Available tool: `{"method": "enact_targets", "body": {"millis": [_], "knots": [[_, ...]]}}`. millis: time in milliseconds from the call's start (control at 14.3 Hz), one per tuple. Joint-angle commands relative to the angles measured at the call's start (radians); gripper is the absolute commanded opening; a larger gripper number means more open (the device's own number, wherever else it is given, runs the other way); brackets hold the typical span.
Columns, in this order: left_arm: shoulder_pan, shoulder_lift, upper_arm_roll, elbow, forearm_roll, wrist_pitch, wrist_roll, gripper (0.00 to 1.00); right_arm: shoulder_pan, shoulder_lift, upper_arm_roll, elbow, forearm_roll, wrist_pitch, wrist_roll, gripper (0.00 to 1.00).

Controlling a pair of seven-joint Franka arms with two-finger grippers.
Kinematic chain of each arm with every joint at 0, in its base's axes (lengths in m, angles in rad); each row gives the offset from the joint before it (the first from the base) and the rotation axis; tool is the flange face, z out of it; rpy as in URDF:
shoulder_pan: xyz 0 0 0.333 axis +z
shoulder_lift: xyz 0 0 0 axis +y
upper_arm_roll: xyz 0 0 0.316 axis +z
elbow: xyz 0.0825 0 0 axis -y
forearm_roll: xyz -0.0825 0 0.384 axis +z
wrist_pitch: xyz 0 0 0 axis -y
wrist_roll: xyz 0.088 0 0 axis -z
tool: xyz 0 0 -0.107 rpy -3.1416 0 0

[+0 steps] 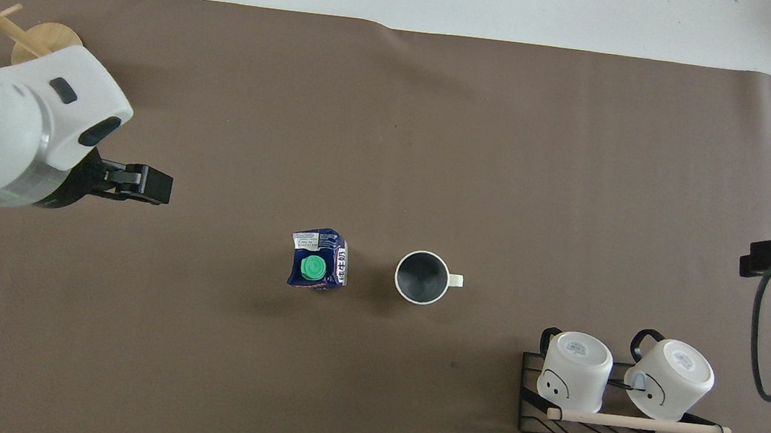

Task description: Place cup and milk on table

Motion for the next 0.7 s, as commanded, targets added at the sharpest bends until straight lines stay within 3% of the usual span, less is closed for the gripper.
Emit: {"method": "enact_targets", "body": {"millis": [0,631], "knots": [[0.020,0.000,0.017,0.060,-0.016,-0.060,0.044,1.00,-0.011,-0.014,0.007,-0.011,0.022,0.005,0.017,1.00],[0.039,-0.005,0.065,0.066,-0.014,-0.081,0.044,1.00,-0.013,-0.014,0.007,-0.014,0.020,0.019,0.014,1.00]]}}
